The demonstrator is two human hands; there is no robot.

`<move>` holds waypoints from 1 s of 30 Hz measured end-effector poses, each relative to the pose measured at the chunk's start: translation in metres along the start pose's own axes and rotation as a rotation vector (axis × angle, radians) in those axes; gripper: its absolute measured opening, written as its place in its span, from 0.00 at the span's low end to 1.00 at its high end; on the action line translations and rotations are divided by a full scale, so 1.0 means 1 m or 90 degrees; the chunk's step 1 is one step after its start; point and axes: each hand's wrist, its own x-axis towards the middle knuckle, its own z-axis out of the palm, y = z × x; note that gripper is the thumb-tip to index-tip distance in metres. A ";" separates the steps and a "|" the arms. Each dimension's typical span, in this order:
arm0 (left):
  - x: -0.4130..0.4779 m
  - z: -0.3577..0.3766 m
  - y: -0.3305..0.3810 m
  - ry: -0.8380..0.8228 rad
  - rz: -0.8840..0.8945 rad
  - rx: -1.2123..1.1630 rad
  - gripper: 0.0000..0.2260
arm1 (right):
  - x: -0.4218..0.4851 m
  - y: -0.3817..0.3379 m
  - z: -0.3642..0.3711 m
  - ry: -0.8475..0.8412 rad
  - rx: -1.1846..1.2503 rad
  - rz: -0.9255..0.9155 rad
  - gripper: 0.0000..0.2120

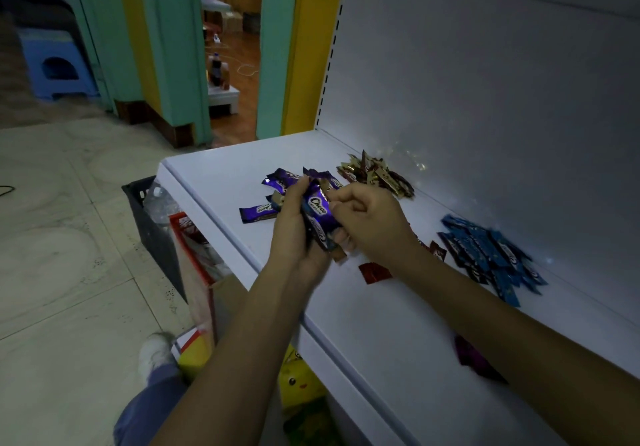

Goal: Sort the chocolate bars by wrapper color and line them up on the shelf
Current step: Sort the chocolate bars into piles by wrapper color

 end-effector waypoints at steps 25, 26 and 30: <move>-0.002 -0.002 0.003 0.003 -0.035 -0.150 0.06 | 0.056 0.024 -0.008 0.101 -0.439 -0.106 0.08; -0.002 -0.002 0.003 0.001 -0.037 -0.156 0.06 | 0.058 0.023 -0.004 0.063 -0.452 -0.116 0.08; -0.002 -0.003 0.003 -0.005 -0.032 -0.176 0.08 | 0.058 0.021 -0.004 0.026 -0.384 -0.100 0.10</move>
